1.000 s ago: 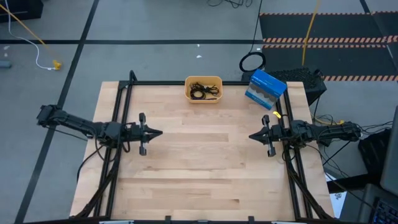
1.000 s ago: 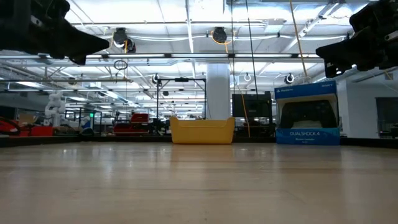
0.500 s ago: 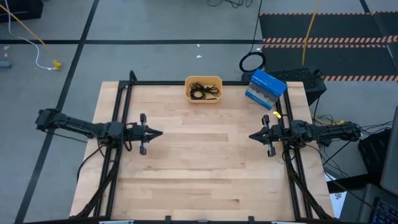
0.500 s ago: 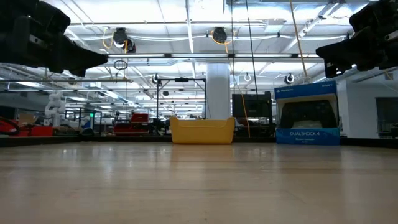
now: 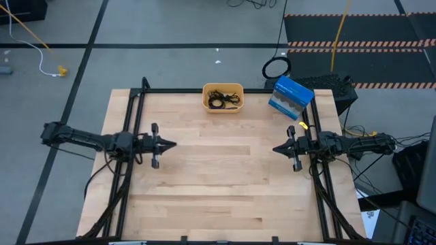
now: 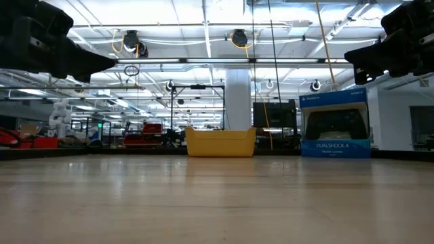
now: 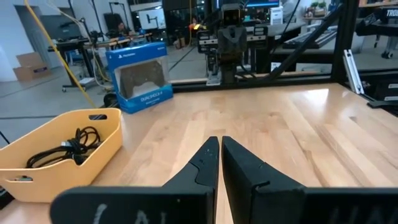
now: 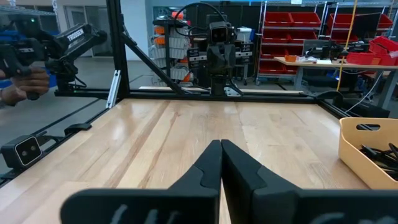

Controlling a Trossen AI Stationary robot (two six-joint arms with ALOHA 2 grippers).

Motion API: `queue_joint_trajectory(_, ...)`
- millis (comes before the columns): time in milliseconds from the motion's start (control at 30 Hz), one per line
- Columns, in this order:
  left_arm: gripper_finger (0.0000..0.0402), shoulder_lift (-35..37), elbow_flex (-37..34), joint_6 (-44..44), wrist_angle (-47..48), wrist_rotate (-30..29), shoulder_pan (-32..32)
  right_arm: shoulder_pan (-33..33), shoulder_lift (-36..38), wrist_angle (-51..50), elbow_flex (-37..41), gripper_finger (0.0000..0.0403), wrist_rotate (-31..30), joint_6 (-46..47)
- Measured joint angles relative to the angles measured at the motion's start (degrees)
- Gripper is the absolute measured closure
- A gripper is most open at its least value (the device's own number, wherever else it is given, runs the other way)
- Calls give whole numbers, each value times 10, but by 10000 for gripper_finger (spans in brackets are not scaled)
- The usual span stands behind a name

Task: Pick and place USB-C Cables
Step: Return to Home Position

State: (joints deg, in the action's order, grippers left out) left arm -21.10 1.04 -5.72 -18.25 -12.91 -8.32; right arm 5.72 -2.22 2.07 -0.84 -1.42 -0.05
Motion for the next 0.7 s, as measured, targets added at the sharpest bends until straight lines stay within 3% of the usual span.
queue_joint_trajectory(700,378,171,0,-36,110,-1,0,0,0,0,0,403,0,0)
